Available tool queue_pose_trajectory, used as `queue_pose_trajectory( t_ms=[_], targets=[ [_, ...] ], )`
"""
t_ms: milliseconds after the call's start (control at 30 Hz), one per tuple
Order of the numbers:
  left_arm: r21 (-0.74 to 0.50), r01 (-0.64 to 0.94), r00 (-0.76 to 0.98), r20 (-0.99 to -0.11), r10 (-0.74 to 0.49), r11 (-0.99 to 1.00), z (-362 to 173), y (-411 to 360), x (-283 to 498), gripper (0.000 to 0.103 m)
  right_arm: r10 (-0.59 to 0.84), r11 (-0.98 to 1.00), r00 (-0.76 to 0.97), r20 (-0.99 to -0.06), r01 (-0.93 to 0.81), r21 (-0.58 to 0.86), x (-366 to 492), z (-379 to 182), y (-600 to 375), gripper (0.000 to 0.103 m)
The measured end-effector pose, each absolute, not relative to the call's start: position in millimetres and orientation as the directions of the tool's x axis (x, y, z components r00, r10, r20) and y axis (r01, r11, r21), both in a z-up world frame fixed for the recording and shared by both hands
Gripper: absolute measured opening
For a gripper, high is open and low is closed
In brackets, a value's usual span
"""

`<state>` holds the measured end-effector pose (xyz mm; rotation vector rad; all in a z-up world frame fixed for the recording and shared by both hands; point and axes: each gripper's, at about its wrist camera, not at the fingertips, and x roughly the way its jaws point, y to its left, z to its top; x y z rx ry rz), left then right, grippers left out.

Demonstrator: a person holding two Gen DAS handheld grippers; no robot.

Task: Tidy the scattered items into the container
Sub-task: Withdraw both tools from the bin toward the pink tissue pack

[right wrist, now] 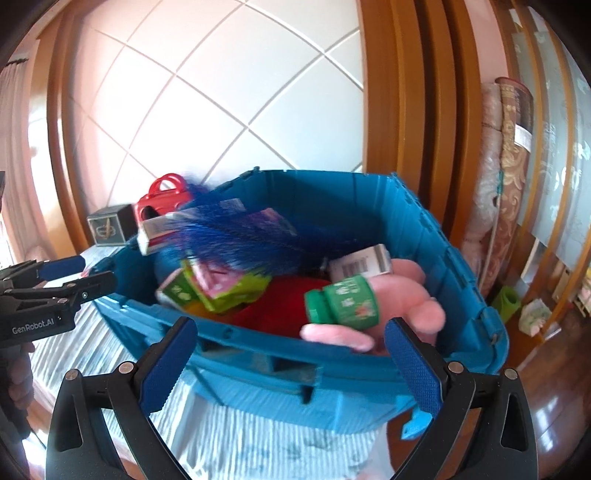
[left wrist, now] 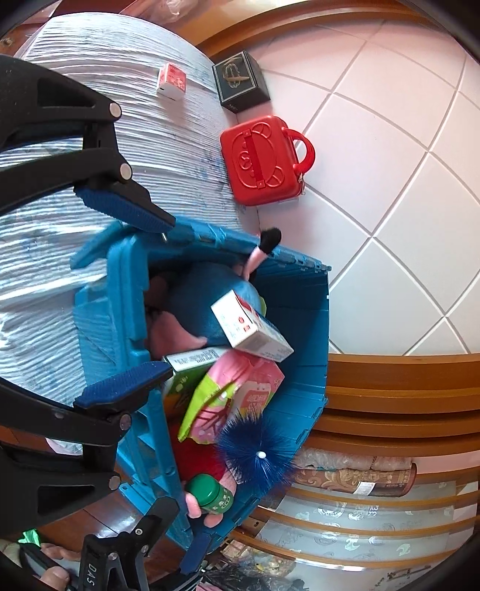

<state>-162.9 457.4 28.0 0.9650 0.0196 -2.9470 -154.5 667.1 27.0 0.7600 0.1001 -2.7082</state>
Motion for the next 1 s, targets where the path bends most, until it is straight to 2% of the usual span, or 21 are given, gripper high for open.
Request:
queue_pose_trajectory(
  t_ms=[200, 633, 867, 1000],
  targets=[
    [-0.014, 0.065, -0.817, -0.575, -0.045, -0.998, 29.9, 404.6, -125.1, 0.072, -0.305, -0.936, -0.808, -0.505, 0.351, 0.004, -131.0, 32.6, 618.2, 0.103],
    [-0.025, 0.175, -0.8, -0.586, -0.127, -0.984, 13.7, 222.3, -18.0, 0.072, -0.44, -0.863, -0.746, -0.5, 0.506, 0.005, -64.7, 33.0, 410.3, 0.103],
    [-0.074, 0.312, -0.76, -0.617, -0.203, -0.947, -4.7, 128.4, -6.4, 0.072, -0.505, -0.784, -0.663, -0.554, 0.62, -0.028, -69.6, 24.8, 304.8, 0.103],
    [-0.041, 0.402, -0.716, -0.637, -0.286, -0.915, -14.0, 79.4, -21.1, 0.072, -0.552, -0.74, -0.62, -0.557, 0.672, -0.014, -94.0, 14.4, 255.9, 0.103]
  ],
)
